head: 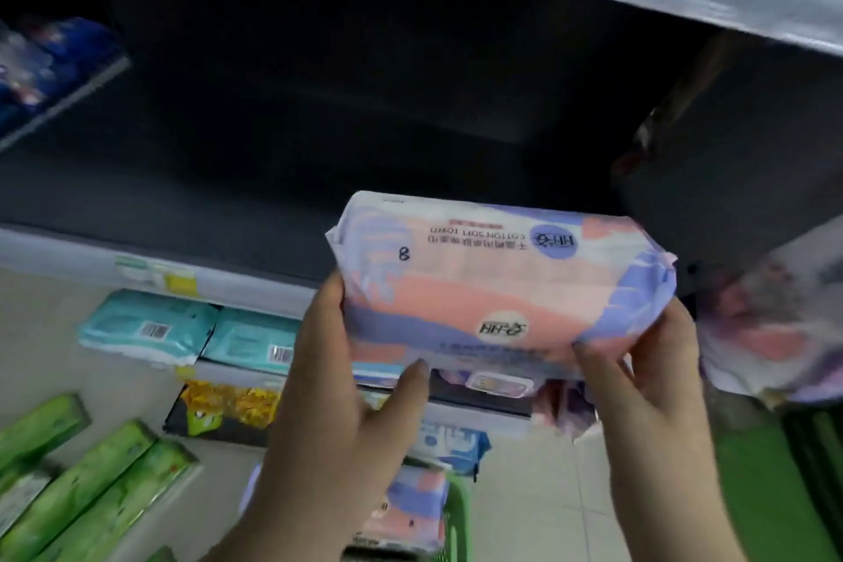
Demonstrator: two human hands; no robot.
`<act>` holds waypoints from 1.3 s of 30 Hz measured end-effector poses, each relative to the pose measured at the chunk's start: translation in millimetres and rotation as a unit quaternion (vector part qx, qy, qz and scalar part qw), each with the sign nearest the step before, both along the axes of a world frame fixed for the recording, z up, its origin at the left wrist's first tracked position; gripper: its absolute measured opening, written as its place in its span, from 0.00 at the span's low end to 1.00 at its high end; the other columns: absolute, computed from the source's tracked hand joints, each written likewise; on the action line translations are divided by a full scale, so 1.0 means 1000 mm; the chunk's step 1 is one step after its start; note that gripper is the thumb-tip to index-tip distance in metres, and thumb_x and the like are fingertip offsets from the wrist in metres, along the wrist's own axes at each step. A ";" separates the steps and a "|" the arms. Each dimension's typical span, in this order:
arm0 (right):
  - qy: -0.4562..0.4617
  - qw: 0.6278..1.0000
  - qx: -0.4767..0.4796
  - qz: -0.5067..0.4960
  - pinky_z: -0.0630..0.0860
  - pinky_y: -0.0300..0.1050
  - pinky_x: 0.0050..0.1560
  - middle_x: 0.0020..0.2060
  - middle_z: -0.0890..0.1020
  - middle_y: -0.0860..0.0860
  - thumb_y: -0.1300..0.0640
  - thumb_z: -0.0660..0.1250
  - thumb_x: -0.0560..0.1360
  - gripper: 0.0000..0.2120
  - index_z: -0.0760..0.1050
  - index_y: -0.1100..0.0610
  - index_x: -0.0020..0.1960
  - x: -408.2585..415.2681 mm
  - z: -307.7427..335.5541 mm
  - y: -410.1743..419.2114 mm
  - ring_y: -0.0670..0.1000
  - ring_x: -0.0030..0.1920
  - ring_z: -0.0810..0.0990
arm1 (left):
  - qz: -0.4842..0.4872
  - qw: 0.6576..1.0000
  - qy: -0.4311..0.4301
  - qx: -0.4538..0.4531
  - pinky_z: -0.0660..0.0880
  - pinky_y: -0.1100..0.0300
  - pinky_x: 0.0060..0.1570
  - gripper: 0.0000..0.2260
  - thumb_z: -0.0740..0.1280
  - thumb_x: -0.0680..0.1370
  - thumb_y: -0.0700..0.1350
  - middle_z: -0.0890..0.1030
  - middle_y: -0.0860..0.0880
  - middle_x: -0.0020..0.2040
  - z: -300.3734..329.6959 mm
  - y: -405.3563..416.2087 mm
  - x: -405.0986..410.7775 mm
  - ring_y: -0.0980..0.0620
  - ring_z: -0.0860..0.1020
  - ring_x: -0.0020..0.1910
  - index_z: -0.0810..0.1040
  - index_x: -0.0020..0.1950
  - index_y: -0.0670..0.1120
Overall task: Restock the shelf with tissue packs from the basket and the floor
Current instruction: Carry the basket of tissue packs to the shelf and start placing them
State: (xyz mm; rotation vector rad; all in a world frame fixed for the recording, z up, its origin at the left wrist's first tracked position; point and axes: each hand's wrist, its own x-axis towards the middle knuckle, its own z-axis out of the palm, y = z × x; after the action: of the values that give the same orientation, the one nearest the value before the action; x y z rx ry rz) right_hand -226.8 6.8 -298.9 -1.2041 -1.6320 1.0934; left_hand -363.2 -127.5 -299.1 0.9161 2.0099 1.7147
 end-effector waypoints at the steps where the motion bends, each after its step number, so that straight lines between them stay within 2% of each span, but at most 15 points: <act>1: 0.019 1.000 0.006 0.024 0.74 0.41 0.51 0.54 0.80 0.43 0.53 0.63 0.67 0.29 0.64 0.47 0.68 0.002 0.000 0.009 0.43 0.50 0.79 | -0.025 0.999 -0.002 -0.025 0.73 0.58 0.57 0.31 0.68 0.66 0.53 0.71 0.64 0.62 -0.006 0.010 0.001 0.61 0.72 0.61 0.59 0.67 0.65; 3: 0.020 1.000 -0.005 -0.017 0.72 0.41 0.51 0.52 0.78 0.43 0.54 0.63 0.64 0.31 0.63 0.51 0.67 -0.004 0.000 0.031 0.42 0.51 0.78 | -0.048 0.997 0.019 -0.054 0.72 0.63 0.56 0.31 0.68 0.72 0.49 0.69 0.59 0.63 -0.009 0.043 -0.001 0.61 0.70 0.60 0.58 0.71 0.58; 5: 0.018 0.999 -0.010 -0.042 0.70 0.42 0.47 0.46 0.77 0.42 0.56 0.64 0.64 0.28 0.63 0.54 0.64 -0.004 -0.010 0.054 0.45 0.47 0.76 | -0.056 0.996 0.041 -0.054 0.70 0.68 0.50 0.32 0.68 0.72 0.44 0.68 0.57 0.62 -0.010 0.072 -0.002 0.60 0.69 0.58 0.57 0.73 0.54; 7: -0.002 0.996 -0.020 -0.086 0.68 0.43 0.47 0.43 0.74 0.44 0.59 0.66 0.67 0.25 0.63 0.57 0.62 -0.006 -0.019 0.078 0.51 0.47 0.75 | -0.064 0.995 0.050 -0.056 0.72 0.63 0.50 0.31 0.68 0.71 0.41 0.68 0.53 0.60 -0.018 0.097 -0.008 0.56 0.71 0.56 0.60 0.72 0.50; 9: -0.011 0.993 -0.011 -0.117 0.68 0.44 0.47 0.43 0.75 0.47 0.57 0.67 0.66 0.25 0.64 0.59 0.60 -0.010 -0.022 0.097 0.53 0.48 0.75 | -0.073 0.993 0.069 -0.057 0.74 0.59 0.52 0.30 0.69 0.70 0.40 0.71 0.50 0.60 -0.025 0.124 -0.017 0.52 0.74 0.57 0.63 0.70 0.47; 13: -0.046 0.994 0.012 -0.103 0.71 0.44 0.44 0.48 0.80 0.56 0.55 0.70 0.65 0.21 0.70 0.61 0.55 -0.015 -0.030 0.131 0.55 0.46 0.78 | -0.082 0.989 0.102 -0.064 0.67 0.73 0.46 0.33 0.69 0.70 0.39 0.72 0.49 0.63 -0.030 0.163 -0.035 0.54 0.74 0.57 0.60 0.72 0.47; 16: -0.081 0.990 0.038 -0.113 0.74 0.49 0.44 0.46 0.79 0.58 0.55 0.67 0.68 0.12 0.74 0.59 0.50 -0.023 -0.032 0.158 0.59 0.46 0.78 | -0.087 0.990 0.084 -0.080 0.66 0.67 0.48 0.36 0.68 0.70 0.39 0.70 0.50 0.66 -0.025 0.187 -0.047 0.53 0.74 0.58 0.55 0.74 0.49; 18: -0.083 0.990 0.041 -0.103 0.77 0.54 0.49 0.47 0.80 0.58 0.54 0.65 0.67 0.12 0.76 0.56 0.50 -0.029 -0.032 0.171 0.59 0.48 0.79 | -0.099 0.988 0.080 -0.084 0.68 0.64 0.49 0.37 0.68 0.71 0.38 0.69 0.50 0.67 -0.022 0.200 -0.053 0.55 0.72 0.57 0.53 0.75 0.51; 23: -0.044 0.996 0.037 -0.070 0.73 0.43 0.47 0.49 0.81 0.53 0.66 0.63 0.70 0.16 0.76 0.57 0.57 -0.044 -0.028 0.187 0.52 0.49 0.79 | -0.127 0.985 0.079 -0.082 0.66 0.66 0.53 0.38 0.68 0.71 0.36 0.67 0.51 0.67 -0.017 0.225 -0.057 0.57 0.68 0.61 0.52 0.75 0.49; 27: -0.010 0.997 0.044 -0.060 0.71 0.38 0.51 0.50 0.78 0.51 0.70 0.56 0.72 0.19 0.74 0.60 0.60 -0.054 -0.027 0.195 0.49 0.54 0.77 | -0.139 0.985 0.063 -0.075 0.66 0.72 0.48 0.34 0.68 0.70 0.33 0.69 0.50 0.63 -0.015 0.242 -0.062 0.59 0.68 0.57 0.56 0.72 0.45; 29: -0.023 0.997 0.049 -0.055 0.68 0.32 0.48 0.51 0.76 0.51 0.70 0.54 0.74 0.18 0.72 0.61 0.61 -0.057 -0.026 0.199 0.47 0.54 0.74 | -0.140 0.984 0.075 -0.077 0.66 0.79 0.43 0.32 0.68 0.71 0.33 0.70 0.54 0.57 -0.015 0.250 -0.063 0.61 0.69 0.53 0.58 0.71 0.44; 30: -0.029 0.997 0.053 -0.050 0.65 0.29 0.47 0.51 0.75 0.50 0.70 0.54 0.75 0.18 0.71 0.61 0.62 -0.059 -0.027 0.202 0.46 0.54 0.73 | -0.137 0.984 0.080 -0.082 0.66 0.79 0.45 0.33 0.68 0.71 0.33 0.70 0.53 0.58 -0.015 0.254 -0.065 0.60 0.70 0.55 0.57 0.72 0.43; 32: -0.048 0.997 0.056 -0.037 0.63 0.28 0.46 0.52 0.74 0.49 0.68 0.54 0.77 0.17 0.70 0.60 0.63 -0.061 -0.027 0.208 0.46 0.54 0.71 | -0.129 0.982 0.090 -0.100 0.67 0.70 0.54 0.36 0.69 0.70 0.34 0.68 0.48 0.66 -0.018 0.261 -0.068 0.53 0.69 0.63 0.55 0.73 0.43; 35: -0.061 0.996 0.057 -0.010 0.62 0.28 0.45 0.55 0.74 0.50 0.65 0.54 0.79 0.16 0.68 0.60 0.66 -0.067 -0.027 0.217 0.45 0.54 0.70 | -0.124 0.980 0.096 -0.120 0.69 0.58 0.62 0.39 0.71 0.70 0.37 0.67 0.45 0.68 -0.023 0.274 -0.074 0.49 0.69 0.65 0.51 0.74 0.43; 39: -0.112 0.991 0.067 -0.005 0.61 0.28 0.49 0.63 0.73 0.55 0.62 0.53 0.80 0.19 0.61 0.60 0.71 -0.073 -0.035 0.230 0.46 0.57 0.70 | -0.117 0.978 0.113 -0.131 0.69 0.58 0.61 0.41 0.70 0.69 0.37 0.65 0.44 0.69 -0.033 0.290 -0.081 0.48 0.68 0.66 0.49 0.75 0.43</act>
State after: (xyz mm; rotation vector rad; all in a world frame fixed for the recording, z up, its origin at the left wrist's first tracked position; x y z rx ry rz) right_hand -299.6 236.3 -334.3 -1.2809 -1.8356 0.8496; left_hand -443.9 162.9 -332.2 1.2399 2.1052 1.2332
